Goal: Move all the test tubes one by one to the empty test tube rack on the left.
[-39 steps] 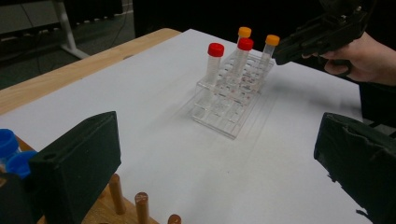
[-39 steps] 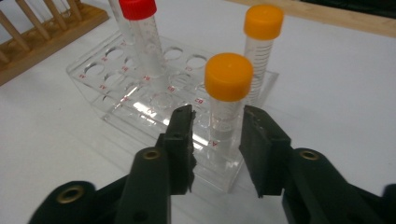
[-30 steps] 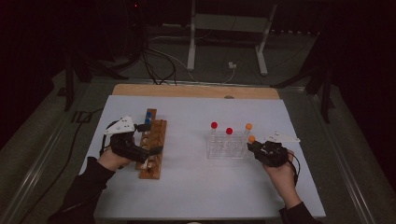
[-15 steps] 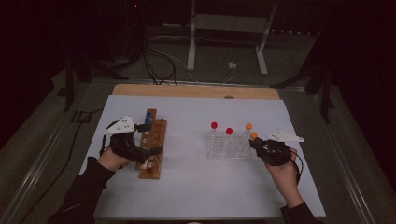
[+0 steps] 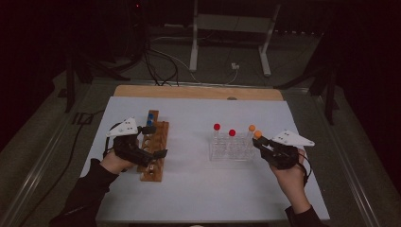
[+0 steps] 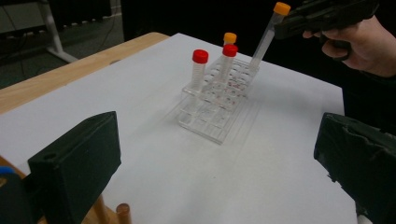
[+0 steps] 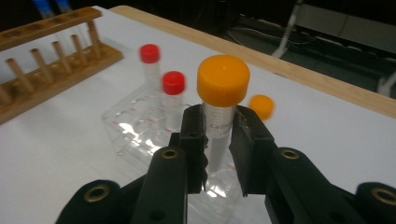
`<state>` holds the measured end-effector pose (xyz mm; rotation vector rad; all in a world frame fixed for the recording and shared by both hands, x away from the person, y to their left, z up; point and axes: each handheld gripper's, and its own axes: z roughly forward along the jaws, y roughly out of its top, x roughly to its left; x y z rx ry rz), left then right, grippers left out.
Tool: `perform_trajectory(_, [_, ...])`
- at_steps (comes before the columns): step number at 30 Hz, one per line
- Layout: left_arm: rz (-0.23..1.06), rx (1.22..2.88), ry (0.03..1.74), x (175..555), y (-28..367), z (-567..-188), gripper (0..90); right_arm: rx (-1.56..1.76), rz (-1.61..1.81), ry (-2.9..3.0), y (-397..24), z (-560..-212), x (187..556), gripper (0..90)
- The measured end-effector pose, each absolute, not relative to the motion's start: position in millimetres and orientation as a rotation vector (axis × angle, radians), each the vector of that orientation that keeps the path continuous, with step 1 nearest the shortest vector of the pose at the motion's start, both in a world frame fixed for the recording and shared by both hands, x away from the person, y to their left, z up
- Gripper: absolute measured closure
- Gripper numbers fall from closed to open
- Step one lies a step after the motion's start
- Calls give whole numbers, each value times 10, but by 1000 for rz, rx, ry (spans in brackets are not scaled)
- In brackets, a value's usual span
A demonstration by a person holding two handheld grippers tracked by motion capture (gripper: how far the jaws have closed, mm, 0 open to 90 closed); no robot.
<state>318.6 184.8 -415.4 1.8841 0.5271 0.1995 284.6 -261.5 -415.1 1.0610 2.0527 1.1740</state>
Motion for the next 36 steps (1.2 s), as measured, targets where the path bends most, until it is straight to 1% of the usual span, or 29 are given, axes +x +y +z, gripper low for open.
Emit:
perform_trajectory(12, [176,1890,487,3127,1742,-4112,15,959,1249,2190,-2249,-4181,2779,752])
perform_trajectory(21, [164,1893,467,3095,1646,-4112,15,888,1265,2306,-1951,-4284,2773,752])
perform_trajectory(33, [112,1910,415,3051,1463,-4124,20,826,1274,2383,-1697,-4343,2786,752])
perform_trajectory(36, [104,1914,400,3039,1419,-4126,38,813,1275,2399,-1644,-4353,2787,752])
